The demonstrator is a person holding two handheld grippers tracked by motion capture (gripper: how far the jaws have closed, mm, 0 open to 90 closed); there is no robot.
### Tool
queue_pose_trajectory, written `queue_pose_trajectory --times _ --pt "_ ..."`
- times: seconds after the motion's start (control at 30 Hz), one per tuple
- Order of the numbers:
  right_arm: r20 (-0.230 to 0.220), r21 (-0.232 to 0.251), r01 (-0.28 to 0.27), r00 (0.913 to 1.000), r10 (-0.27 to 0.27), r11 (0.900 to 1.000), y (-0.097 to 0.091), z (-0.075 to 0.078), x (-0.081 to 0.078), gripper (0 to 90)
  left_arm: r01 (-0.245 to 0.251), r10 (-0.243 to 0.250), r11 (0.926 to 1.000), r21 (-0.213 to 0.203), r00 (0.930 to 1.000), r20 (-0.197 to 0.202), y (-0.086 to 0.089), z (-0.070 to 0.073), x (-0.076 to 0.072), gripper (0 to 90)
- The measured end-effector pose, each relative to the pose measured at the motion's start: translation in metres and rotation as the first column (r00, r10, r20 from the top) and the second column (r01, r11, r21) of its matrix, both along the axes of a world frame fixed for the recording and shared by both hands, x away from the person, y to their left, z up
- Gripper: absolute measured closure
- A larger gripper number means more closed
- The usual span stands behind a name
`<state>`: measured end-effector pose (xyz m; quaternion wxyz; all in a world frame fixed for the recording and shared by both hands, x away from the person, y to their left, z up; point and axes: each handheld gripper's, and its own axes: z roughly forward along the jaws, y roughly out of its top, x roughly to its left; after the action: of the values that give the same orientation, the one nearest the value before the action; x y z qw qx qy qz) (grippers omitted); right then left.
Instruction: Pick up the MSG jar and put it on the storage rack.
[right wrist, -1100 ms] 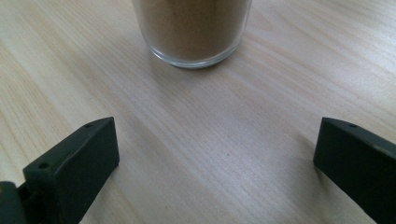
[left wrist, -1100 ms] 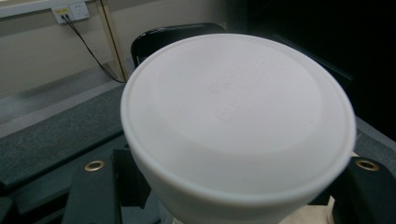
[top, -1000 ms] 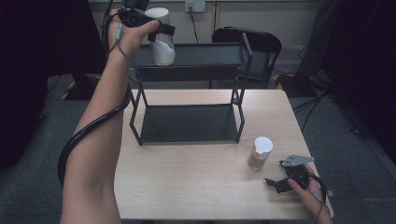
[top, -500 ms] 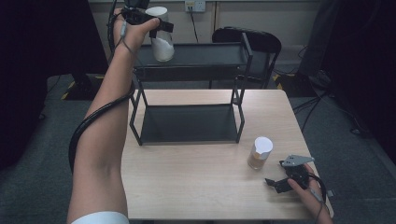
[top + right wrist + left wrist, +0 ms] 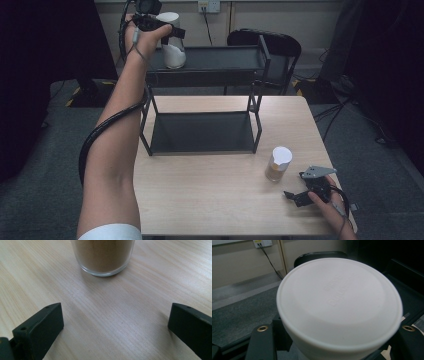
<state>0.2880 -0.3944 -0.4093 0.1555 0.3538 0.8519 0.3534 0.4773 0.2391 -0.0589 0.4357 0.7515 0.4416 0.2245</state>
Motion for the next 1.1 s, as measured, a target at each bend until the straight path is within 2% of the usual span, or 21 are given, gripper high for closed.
queue_pose_trajectory --times 0.1,0.3,0.43,0.57,0.6,0.63,0.67,0.7,0.77,0.8,0.87,0.93,1.03,1.1 --pt "0.000 0.000 0.000 1.0000 0.000 1.0000 0.000 0.000 0.000 0.0 0.002 -0.002 0.9999 0.016 0.9999 0.011 -0.002 0.000 -0.001 35.0" --pt "0.000 0.000 0.000 1.0000 0.000 1.0000 0.000 0.000 0.000 0.0 -0.003 0.002 0.9999 0.013 0.9994 0.034 -0.003 -0.006 -0.006 35.0" --pt "0.001 0.000 0.000 1.0000 0.000 1.0000 0.000 0.000 0.000 0.0 -0.004 0.003 0.9998 0.021 0.9993 0.037 -0.004 -0.005 -0.007 34.9" --pt "0.001 0.000 0.003 1.0000 -0.003 1.0000 0.000 0.000 -0.001 0.0 -0.013 0.013 0.9999 0.006 0.9990 0.044 -0.003 -0.009 -0.010 34.7" --pt "0.000 0.000 0.003 1.0000 -0.003 1.0000 0.000 0.000 -0.001 0.0 -0.007 0.007 0.9999 0.015 0.9991 0.041 -0.004 -0.008 -0.009 34.4" --pt "0.000 0.000 0.004 1.0000 -0.004 1.0000 0.000 0.000 -0.001 0.0 -0.010 0.009 0.9997 0.020 0.9992 0.039 -0.004 -0.008 -0.010 33.4" --pt "0.001 0.000 0.004 1.0000 -0.004 1.0000 0.000 0.000 -0.001 0.0 -0.013 0.013 0.9998 0.015 0.9992 0.038 -0.004 -0.009 -0.011 24.2" --pt "0.000 0.000 0.004 1.0000 -0.004 1.0000 0.000 0.000 -0.001 0.0 -0.017 0.017 0.9998 0.004 0.9994 0.030 -0.004 -0.009 -0.012 24.2" --pt "0.001 0.000 0.004 1.0000 -0.004 1.0000 0.000 0.000 -0.001 0.0 -0.055 0.055 0.9984 -0.012 0.9978 0.037 -0.005 -0.010 -0.018 16.3" --pt "0.001 0.000 0.003 1.0000 -0.003 1.0000 0.000 0.000 -0.001 0.0 -0.049 0.050 0.9985 -0.023 0.9980 0.038 -0.003 -0.010 -0.019 13.3" --pt "0.001 0.000 0.004 1.0000 -0.004 1.0000 0.000 0.000 -0.001 0.0 -0.059 0.060 0.9979 -0.028 0.9976 0.035 -0.002 -0.010 -0.023 11.7" --pt "0.001 0.000 0.004 1.0000 -0.004 1.0000 0.000 0.000 -0.001 0.0 -0.073 0.074 0.9967 -0.038 0.9968 0.032 -0.001 -0.012 -0.027 5.3" --pt "0.001 0.000 0.003 1.0000 -0.003 1.0000 0.000 0.000 -0.001 0.0 -0.074 0.076 0.9957 -0.056 0.9966 0.031 0.002 -0.015 -0.033 1.6" --pt "0.001 0.000 0.004 1.0000 -0.004 1.0000 0.000 0.000 -0.001 0.0 -0.078 0.080 0.9958 -0.047 0.9962 0.035 0.001 -0.016 -0.038 0.8"
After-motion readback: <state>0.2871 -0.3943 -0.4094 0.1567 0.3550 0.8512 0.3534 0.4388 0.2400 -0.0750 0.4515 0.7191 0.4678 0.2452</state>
